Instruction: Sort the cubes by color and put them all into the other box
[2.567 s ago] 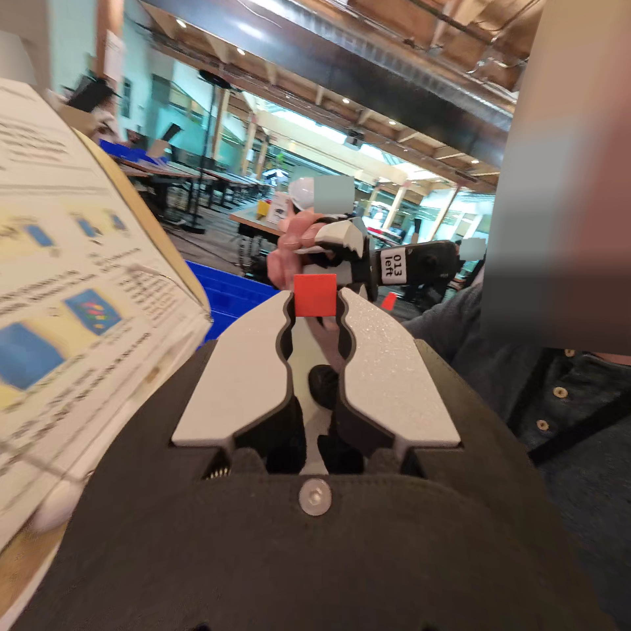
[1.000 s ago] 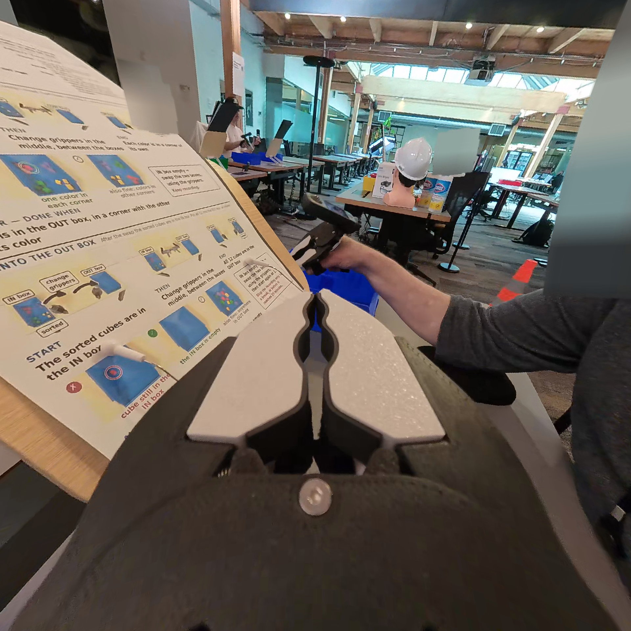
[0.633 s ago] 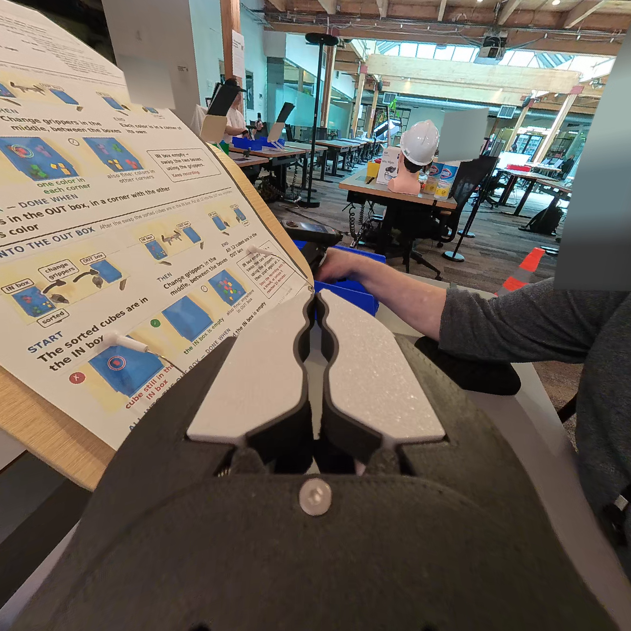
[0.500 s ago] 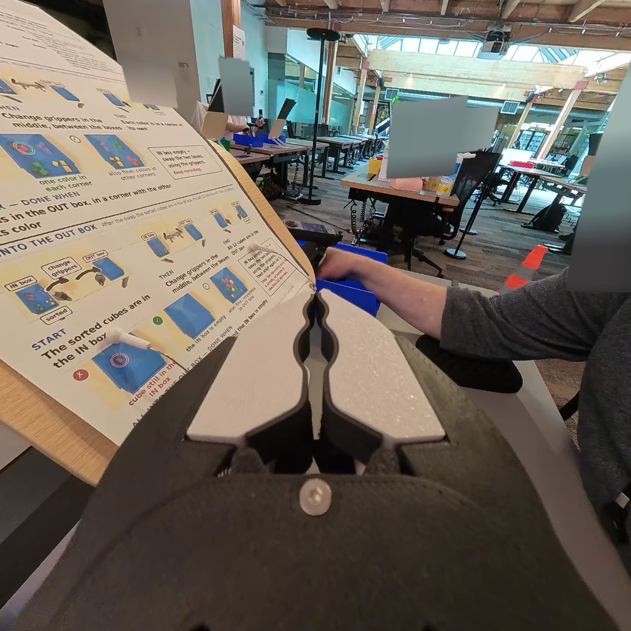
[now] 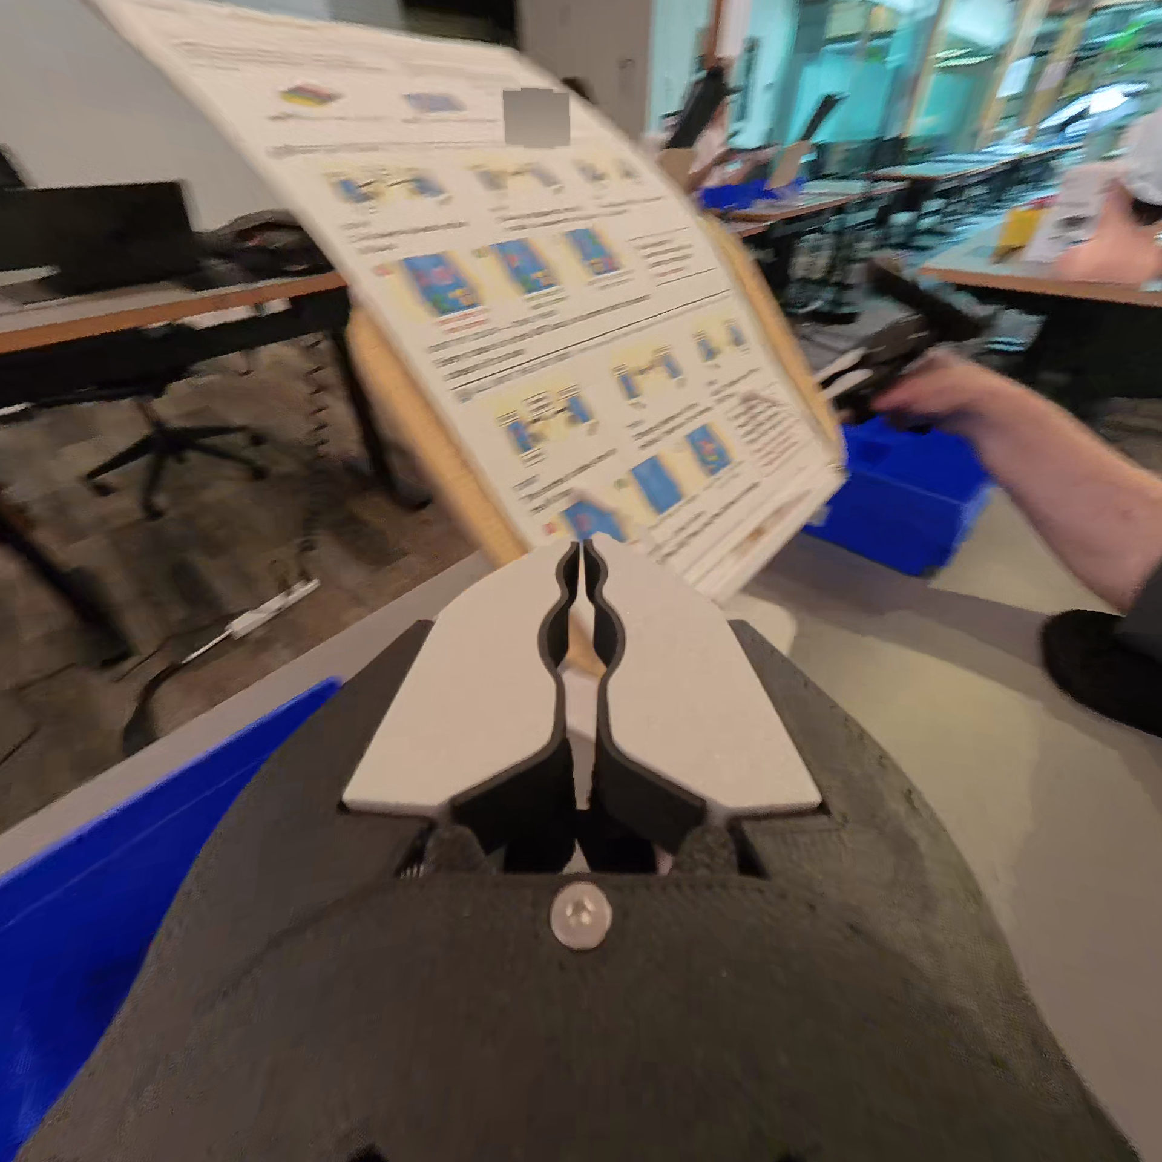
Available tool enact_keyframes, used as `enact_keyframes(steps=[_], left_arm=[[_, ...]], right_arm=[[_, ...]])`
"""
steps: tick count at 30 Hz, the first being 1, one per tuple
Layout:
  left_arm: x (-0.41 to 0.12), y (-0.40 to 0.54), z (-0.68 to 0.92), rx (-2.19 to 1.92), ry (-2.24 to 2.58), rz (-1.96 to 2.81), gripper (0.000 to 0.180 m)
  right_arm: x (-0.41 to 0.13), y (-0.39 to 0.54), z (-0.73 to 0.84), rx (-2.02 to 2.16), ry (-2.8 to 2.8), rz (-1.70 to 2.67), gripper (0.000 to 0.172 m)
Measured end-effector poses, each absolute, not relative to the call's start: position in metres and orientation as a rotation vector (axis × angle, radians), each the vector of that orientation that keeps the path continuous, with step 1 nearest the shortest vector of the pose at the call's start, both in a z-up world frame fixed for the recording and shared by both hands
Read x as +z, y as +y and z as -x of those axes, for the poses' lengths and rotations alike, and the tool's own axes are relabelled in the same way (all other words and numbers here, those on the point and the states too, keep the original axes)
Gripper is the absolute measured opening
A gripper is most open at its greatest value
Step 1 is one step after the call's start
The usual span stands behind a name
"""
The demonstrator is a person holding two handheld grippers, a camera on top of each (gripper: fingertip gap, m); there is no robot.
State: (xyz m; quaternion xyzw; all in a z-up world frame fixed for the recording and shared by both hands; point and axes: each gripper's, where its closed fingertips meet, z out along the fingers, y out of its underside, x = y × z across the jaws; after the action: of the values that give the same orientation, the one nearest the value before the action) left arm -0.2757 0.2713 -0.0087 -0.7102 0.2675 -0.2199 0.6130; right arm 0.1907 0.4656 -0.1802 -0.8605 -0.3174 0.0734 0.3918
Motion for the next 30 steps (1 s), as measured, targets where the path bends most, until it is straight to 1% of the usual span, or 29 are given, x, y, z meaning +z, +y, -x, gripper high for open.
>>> enact_keyframes(steps=[4, 8, 12, 14, 17, 19, 21, 26, 30], left_arm=[[-0.033, 0.290, 0.340, -0.392, 0.462, 1.753, 0.010], [-0.080, 0.311, 0.390, -0.302, 0.350, 1.891, 0.017], [-0.137, 0.332, 0.425, -0.206, 0.278, 2.034, 0.024], [-0.163, 0.343, 0.431, -0.187, 0.268, 2.099, 0.022], [-0.197, 0.360, 0.453, 0.008, 0.277, 2.212, 0.024], [-0.212, 0.370, 0.464, 0.106, 0.300, 2.269, 0.026], [-0.223, 0.380, 0.473, 0.186, 0.334, 2.325, 0.024], [-0.249, 0.399, 0.483, 0.186, 0.509, 2.497, 0.022], [-0.266, 0.401, 0.486, 0.247, 0.678, 2.609, 0.027]], right_arm=[[-0.152, 0.464, -0.189, 0.168, -0.771, 2.098, 0.021], [-0.138, 0.461, -0.180, 0.141, -0.777, 2.053, 0.020], [-0.135, 0.460, -0.172, 0.117, -0.792, 2.040, 0.019], [-0.137, 0.460, -0.167, 0.113, -0.805, 2.037, 0.019], [-0.142, 0.460, -0.158, 0.117, -0.831, 2.042, 0.019], [-0.147, 0.459, -0.153, 0.116, -0.857, 2.052, 0.019], [-0.149, 0.459, -0.149, 0.110, -0.876, 2.047, 0.019], [-0.150, 0.458, -0.142, 0.118, -0.907, 2.037, 0.019], [-0.149, 0.458, -0.141, 0.132, -0.912, 2.029, 0.018]])
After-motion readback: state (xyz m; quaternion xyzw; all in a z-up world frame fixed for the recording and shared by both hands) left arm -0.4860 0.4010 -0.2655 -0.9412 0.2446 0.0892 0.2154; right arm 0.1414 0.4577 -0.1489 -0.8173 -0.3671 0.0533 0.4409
